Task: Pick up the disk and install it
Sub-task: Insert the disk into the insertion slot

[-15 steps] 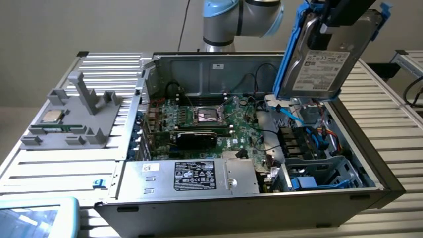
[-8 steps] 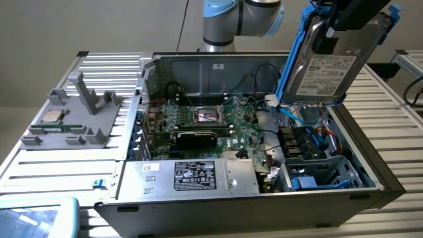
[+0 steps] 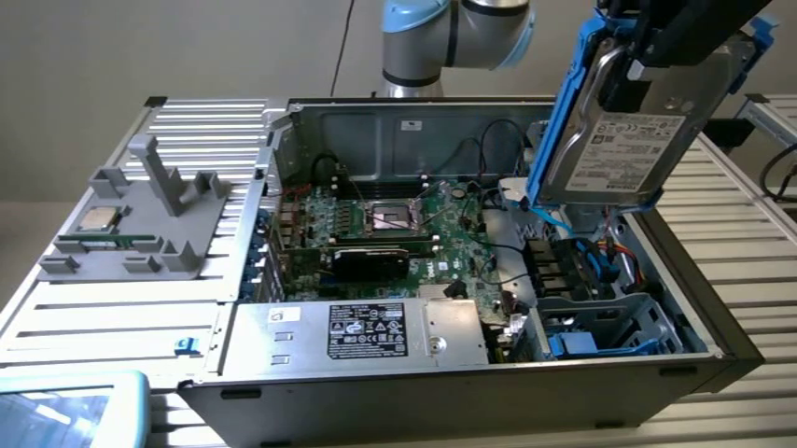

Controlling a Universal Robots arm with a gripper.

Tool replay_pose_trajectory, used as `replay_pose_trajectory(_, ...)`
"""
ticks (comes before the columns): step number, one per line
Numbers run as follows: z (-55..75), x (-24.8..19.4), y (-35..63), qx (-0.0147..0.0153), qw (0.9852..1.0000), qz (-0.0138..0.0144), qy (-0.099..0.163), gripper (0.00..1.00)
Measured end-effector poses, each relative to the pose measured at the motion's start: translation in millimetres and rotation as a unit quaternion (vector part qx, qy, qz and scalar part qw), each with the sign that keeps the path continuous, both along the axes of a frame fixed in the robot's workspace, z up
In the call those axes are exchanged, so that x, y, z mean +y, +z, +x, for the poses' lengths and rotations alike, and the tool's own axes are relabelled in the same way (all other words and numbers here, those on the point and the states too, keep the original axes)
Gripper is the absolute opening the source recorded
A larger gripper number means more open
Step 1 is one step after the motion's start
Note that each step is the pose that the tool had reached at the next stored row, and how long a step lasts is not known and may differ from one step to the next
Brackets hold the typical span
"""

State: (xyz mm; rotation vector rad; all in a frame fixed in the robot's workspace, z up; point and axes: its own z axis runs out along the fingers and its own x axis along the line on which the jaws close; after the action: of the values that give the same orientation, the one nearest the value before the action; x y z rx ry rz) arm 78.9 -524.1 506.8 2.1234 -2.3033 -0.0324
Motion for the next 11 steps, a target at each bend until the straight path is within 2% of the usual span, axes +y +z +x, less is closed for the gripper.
replay_pose_trajectory(2, 0.0, -3.4, 0.2, 0.0, 1.0, -0.0014, 0.0, 0.37)
replay_pose_trajectory(5, 0.0, -8.1, 0.1, -0.0003, 1.0, -0.005, 0.0, 0.37)
replay_pose_trajectory(11, 0.1, -20.7, 0.2, -0.0003, 1.0, -0.0075, 0.0, 0.37)
